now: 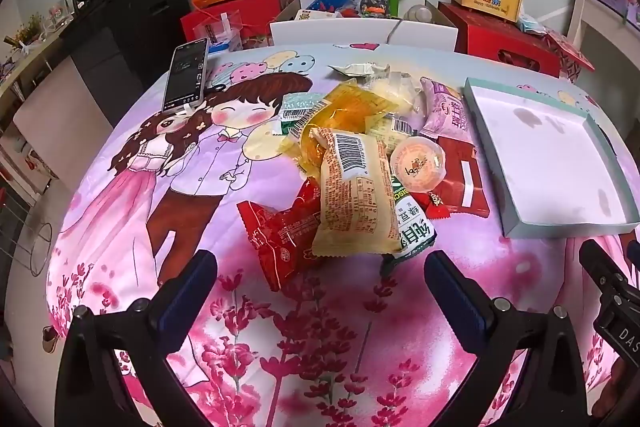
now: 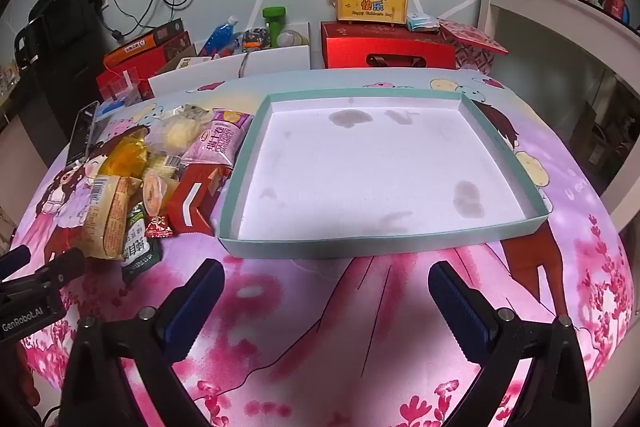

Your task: Organize snacks

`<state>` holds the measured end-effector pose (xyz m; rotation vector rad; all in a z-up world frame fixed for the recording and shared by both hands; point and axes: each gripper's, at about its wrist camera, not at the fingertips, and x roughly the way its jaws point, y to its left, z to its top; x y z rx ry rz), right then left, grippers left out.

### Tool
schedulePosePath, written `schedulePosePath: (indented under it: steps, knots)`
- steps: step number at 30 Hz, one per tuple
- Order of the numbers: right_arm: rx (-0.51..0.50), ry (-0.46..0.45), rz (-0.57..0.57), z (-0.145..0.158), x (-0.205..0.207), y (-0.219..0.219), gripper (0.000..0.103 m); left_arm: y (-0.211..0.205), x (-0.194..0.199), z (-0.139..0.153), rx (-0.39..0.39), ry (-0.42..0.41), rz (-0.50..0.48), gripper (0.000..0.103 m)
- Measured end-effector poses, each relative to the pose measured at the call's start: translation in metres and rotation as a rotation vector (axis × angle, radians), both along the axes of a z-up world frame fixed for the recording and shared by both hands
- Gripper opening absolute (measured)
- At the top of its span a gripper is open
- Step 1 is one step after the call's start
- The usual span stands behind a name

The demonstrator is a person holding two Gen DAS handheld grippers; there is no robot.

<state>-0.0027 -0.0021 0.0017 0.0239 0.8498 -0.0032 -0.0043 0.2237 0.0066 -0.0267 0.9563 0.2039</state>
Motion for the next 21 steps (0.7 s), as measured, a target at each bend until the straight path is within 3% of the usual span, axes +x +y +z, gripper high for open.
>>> schedulePosePath:
  steps: [21]
  knots:
    - [-0.004, -0.002, -0.002, -0.0005, -0.0012, 0.0025, 0.103, 0.0017, 0.0000, -0.0007, 0.004, 0.005, 0.002, 0.103]
